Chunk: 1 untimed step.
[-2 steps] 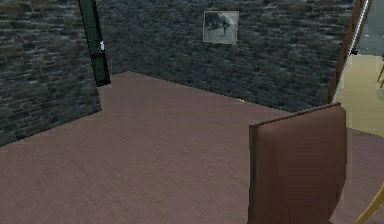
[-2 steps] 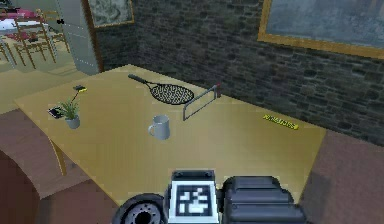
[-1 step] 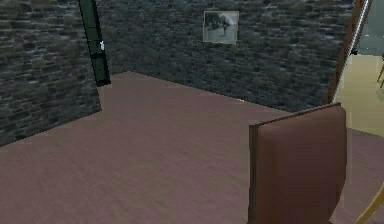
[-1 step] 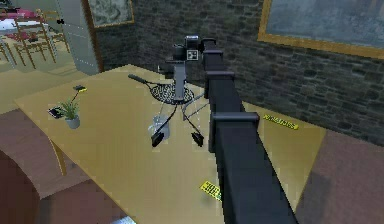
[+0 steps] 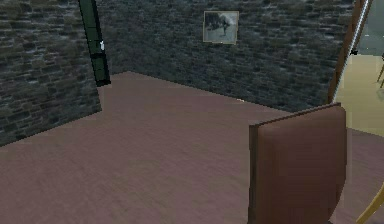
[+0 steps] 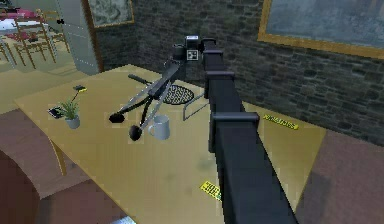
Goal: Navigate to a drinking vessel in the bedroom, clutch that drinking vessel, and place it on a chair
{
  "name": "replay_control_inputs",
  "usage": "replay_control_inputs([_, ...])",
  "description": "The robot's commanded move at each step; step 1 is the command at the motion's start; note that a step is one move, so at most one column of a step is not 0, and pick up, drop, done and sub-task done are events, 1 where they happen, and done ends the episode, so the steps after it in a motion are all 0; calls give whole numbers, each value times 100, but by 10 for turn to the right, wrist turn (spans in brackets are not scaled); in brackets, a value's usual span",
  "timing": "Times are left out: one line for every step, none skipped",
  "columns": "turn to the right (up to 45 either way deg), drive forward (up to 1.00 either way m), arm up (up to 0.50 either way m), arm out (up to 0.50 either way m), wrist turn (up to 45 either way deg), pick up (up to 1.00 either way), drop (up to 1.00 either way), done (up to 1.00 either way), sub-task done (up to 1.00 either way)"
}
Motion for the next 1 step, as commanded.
replay_control_inputs([0,0,0,0,450,0,0,0,0])
